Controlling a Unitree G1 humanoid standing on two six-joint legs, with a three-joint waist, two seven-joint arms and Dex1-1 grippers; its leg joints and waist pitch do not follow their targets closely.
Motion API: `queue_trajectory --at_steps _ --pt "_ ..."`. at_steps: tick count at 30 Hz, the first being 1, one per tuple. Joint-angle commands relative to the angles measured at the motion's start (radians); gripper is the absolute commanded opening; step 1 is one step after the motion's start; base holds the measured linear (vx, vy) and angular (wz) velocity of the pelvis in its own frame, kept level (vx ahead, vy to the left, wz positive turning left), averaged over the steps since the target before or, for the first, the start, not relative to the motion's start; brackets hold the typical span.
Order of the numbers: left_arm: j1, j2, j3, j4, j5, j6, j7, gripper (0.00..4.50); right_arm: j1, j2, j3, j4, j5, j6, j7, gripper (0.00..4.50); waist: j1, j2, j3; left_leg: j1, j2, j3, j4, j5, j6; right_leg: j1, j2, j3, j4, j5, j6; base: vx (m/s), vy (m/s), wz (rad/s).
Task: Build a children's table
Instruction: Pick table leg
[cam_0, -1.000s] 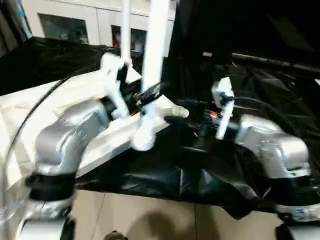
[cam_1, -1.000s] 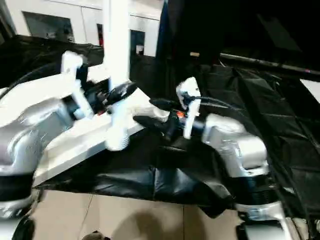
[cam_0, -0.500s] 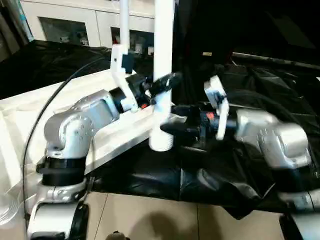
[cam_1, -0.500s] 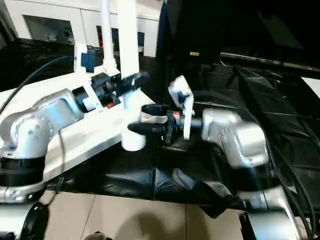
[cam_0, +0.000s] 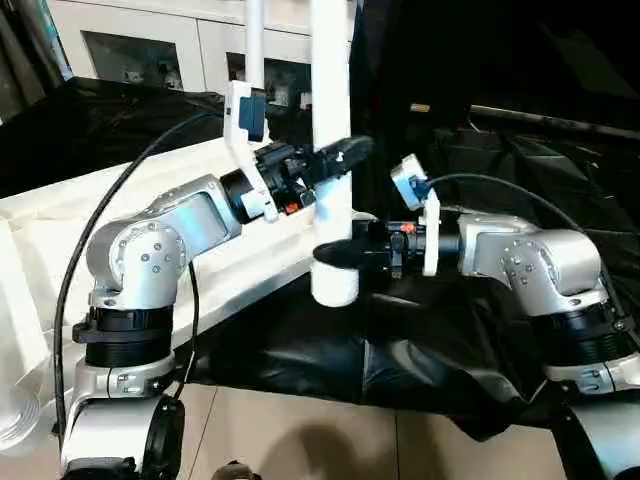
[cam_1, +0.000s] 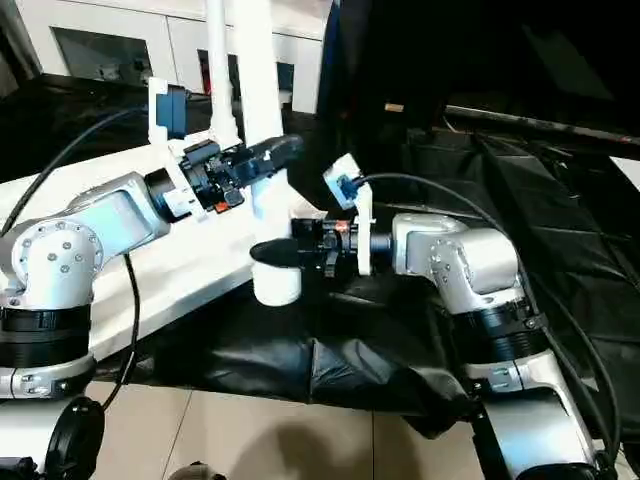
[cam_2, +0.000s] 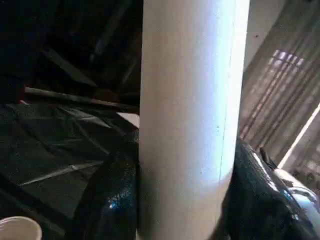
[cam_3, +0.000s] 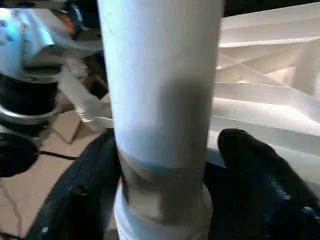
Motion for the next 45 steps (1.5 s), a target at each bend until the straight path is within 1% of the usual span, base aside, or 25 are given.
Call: queue_trajectory --at_steps 1,3,5,9,13,16,20,21,22,23,24,26,28,32,33,35,36,37,38,39,41,42,43,44,45 --pt "-0.019 0.001 -0.016 -0.035 -0.039 0.019 -0.043 1.86 -0.027 -0.022 0.011 -0.009 0.015 0.015 0.029 2.79 0.003 0.014 -0.08 0.012 0.054 -0.029 -0.068 -0.181 -0.044 0.059 -0.087 0.064 -0.079 -0.248 -0.121 0.0 0.0 0.0" --pt "-0.02 0.002 -0.02 -0.039 -0.045 0.021 -0.055 1.86 -0.026 -0.026 0.016 -0.012 0.018 0.017 0.042 2.72 0.004 0.013 -0.079 0.012 0.053 -0.029 -0.068 -0.183 -0.041 0.06 -0.088 0.064 -0.08 -0.257 -0.12 0.0 0.0 0.0" --pt "-0.02 0.001 -0.021 -0.044 -0.052 0.022 -0.065 1.86 -0.024 -0.03 0.021 -0.017 0.022 0.022 0.054 2.46 0.003 0.014 -0.079 0.013 0.055 -0.029 -0.068 -0.184 -0.043 0.058 -0.087 0.064 -0.08 -0.264 -0.117 0.0 0.0 0.0" --pt "-0.015 0.011 -0.028 -0.063 -0.09 0.042 -0.113 1.86 -0.025 -0.041 0.027 -0.033 0.035 0.039 0.089 2.12 0.005 0.015 -0.079 0.012 0.054 -0.03 -0.068 -0.182 -0.045 0.059 -0.087 0.064 -0.08 -0.264 -0.115 0.0 0.0 0.0" --pt "-0.007 0.015 -0.036 -0.081 -0.103 0.044 -0.134 1.86 -0.025 -0.045 0.025 -0.039 0.049 0.042 0.101 1.98 0.004 0.016 -0.08 0.013 0.055 -0.03 -0.068 -0.182 -0.047 0.058 -0.086 0.064 -0.077 -0.246 -0.124 0.0 0.0 0.0" --pt "-0.01 0.013 -0.031 -0.076 -0.104 0.044 -0.129 1.86 -0.025 -0.041 0.024 -0.037 0.048 0.043 0.096 1.95 0.003 0.013 -0.08 0.013 0.054 -0.029 -0.067 -0.182 -0.047 0.059 -0.086 0.064 -0.078 -0.249 -0.125 0.0 0.0 0.0" --pt "-0.016 0.004 -0.02 -0.061 -0.078 0.011 -0.112 1.86 -0.021 -0.024 0.016 -0.033 0.034 0.029 0.069 1.95 0.004 0.014 -0.08 0.012 0.054 -0.029 -0.068 -0.18 -0.05 0.059 -0.087 0.064 -0.08 -0.257 -0.119 0.0 0.0 0.0" --pt "-0.022 -0.005 -0.008 -0.05 -0.071 0.008 -0.08 2.21 -0.019 -0.017 0.01 -0.032 0.027 0.017 0.054 1.95 0.004 0.014 -0.08 0.011 0.054 -0.029 -0.067 -0.178 -0.051 0.058 -0.087 0.064 -0.078 -0.25 -0.12 0.0 0.0 0.0" --pt "-0.026 -0.009 -0.004 -0.045 -0.05 -0.004 -0.039 2.42 -0.019 0.0 -0.003 -0.032 0.015 -0.004 0.014 1.95 0.004 0.018 -0.08 0.012 0.054 -0.03 -0.067 -0.18 -0.053 0.058 -0.088 0.064 -0.078 -0.249 -0.122 0.0 0.0 0.0" --pt "-0.028 -0.012 -0.002 -0.043 -0.035 -0.013 -0.012 2.56 -0.02 0.012 -0.012 -0.032 0.006 -0.019 -0.014 1.95 0.002 0.016 -0.08 0.011 0.054 -0.03 -0.068 -0.187 -0.057 0.058 -0.088 0.063 -0.079 -0.254 -0.123 0.0 0.0 0.0" --pt "-0.028 -0.012 -0.002 -0.043 -0.035 -0.013 -0.012 2.59 -0.02 0.012 -0.012 -0.032 0.006 -0.019 -0.014 1.95 0.002 0.016 -0.08 0.012 0.055 -0.031 -0.068 -0.191 -0.06 0.057 -0.088 0.063 -0.08 -0.262 -0.122 0.0 0.0 0.0" --pt "-0.021 -0.013 -0.027 -0.064 0.049 -0.051 0.071 2.64 -0.025 0.033 -0.02 -0.047 -0.017 -0.037 -0.076 1.94 0.0 0.019 -0.081 0.014 0.058 -0.034 -0.071 -0.193 -0.067 0.057 -0.086 0.063 -0.079 -0.252 -0.108 0.0 0.0 0.0" --pt "-0.021 -0.013 -0.027 -0.064 0.049 -0.051 0.071 2.64 -0.025 0.033 -0.02 -0.047 -0.017 -0.037 -0.076 1.94 0.001 0.018 -0.081 0.015 0.054 -0.031 -0.07 -0.191 -0.064 0.058 -0.085 0.064 -0.079 -0.245 -0.103 0.0 0.0 0.0" --pt "-0.021 -0.013 -0.027 -0.064 0.049 -0.051 0.071 2.64 -0.025 0.033 -0.02 -0.047 -0.017 -0.037 -0.076 1.94 0.0 0.018 -0.081 0.012 0.053 -0.031 -0.069 -0.182 -0.061 0.06 -0.084 0.063 -0.076 -0.223 -0.11 0.0 0.0 0.0" --pt "-0.021 -0.013 -0.027 -0.064 0.049 -0.051 0.071 2.33 -0.025 0.033 -0.02 -0.047 -0.017 -0.037 -0.076 1.94 0.0 0.018 -0.082 0.012 0.053 -0.03 -0.069 -0.18 -0.059 0.06 -0.085 0.064 -0.076 -0.221 -0.113 0.0 0.0 0.0" --pt "-0.017 -0.014 -0.036 -0.074 0.075 -0.059 0.097 2.24 -0.028 0.04 -0.021 -0.055 -0.026 -0.039 -0.1 1.93 -0.001 0.02 -0.081 0.013 0.055 -0.031 -0.069 -0.179 -0.061 0.059 -0.085 0.064 -0.076 -0.215 -0.114 0.0 0.0 0.0" --pt "-0.015 -0.02 -0.075 -0.084 0.171 -0.075 0.197 2.3 -0.037 0.054 -0.015 -0.072 -0.066 -0.052 -0.166 1.93 0.0 0.028 -0.081 0.014 0.055 -0.033 -0.07 -0.184 -0.064 0.058 -0.085 0.064 -0.075 -0.215 -0.117 0.0 0.0 0.0" --pt "-0.015 -0.02 -0.075 -0.084 0.171 -0.075 0.197 2.24 -0.037 0.054 -0.015 -0.072 -0.066 -0.052 -0.166 1.93 -0.005 0.023 -0.08 0.015 0.058 -0.034 -0.072 -0.193 -0.069 0.057 -0.083 0.064 -0.076 -0.213 -0.111 0.0 0.0 0.0" --pt "-0.017 -0.022 -0.081 -0.082 0.19 -0.081 0.216 2.09 -0.038 0.056 -0.013 -0.074 -0.074 -0.055 -0.179 1.93 -0.005 0.023 -0.08 0.015 0.055 -0.032 -0.071 -0.198 -0.071 0.058 -0.084 0.064 -0.077 -0.225 -0.109 0.0 0.0 0.0" --pt "-0.021 -0.026 -0.077 -0.076 0.192 -0.084 0.224 1.96 -0.037 0.057 -0.01 -0.079 -0.079 -0.057 -0.186 1.92 -0.005 0.023 -0.08 0.015 0.055 -0.032 -0.071 -0.198 -0.071 0.058 -0.084 0.064 -0.077 -0.225 -0.109 0.0 0.0 0.0" --pt "-0.028 -0.035 -0.058 -0.062 0.168 -0.089 0.217 1.91 -0.031 0.058 -0.006 -0.09 -0.079 -0.058 -0.192 1.92 -0.003 0.019 -0.08 0.013 0.052 -0.031 -0.069 -0.192 -0.066 0.06 -0.085 0.064 -0.08 -0.248 -0.097 0.0 0.0 0.0" --pt "-0.028 -0.037 -0.055 -0.06 0.161 -0.091 0.213 1.88 -0.028 0.059 -0.005 -0.093 -0.078 -0.06 -0.194 1.92 -0.003 0.02 -0.08 0.014 0.052 -0.031 -0.069 -0.192 -0.064 0.059 -0.085 0.064 -0.081 -0.247 -0.097 0.0 0.0 0.0" --pt "-0.026 -0.037 -0.055 -0.062 0.154 -0.092 0.206 1.85 -0.025 0.059 -0.003 -0.095 -0.079 -0.062 -0.195 1.92 -0.004 0.012 -0.08 0.012 0.052 -0.03 -0.069 -0.189 -0.061 0.06 -0.084 0.063 -0.081 -0.245 -0.096 0.0 0.0 0.0" --pt "-0.023 -0.037 -0.057 -0.068 0.148 -0.094 0.2 1.85 -0.022 0.061 -0.002 -0.098 -0.081 -0.063 -0.2 1.92 -0.003 0.017 -0.08 0.014 0.052 -0.031 -0.069 -0.189 -0.06 0.058 -0.085 0.063 -0.08 -0.248 -0.099 0.0 0.0 0.0" --pt "-0.023 -0.037 -0.057 -0.068 0.148 -0.094 0.2 1.84 -0.022 0.061 -0.002 -0.098 -0.081 -0.063 -0.2 1.91 -0.004 0.018 -0.08 0.014 0.054 -0.031 -0.069 -0.191 -0.06 0.057 -0.084 0.063 -0.08 -0.245 -0.1 0.0 0.0 0.0"
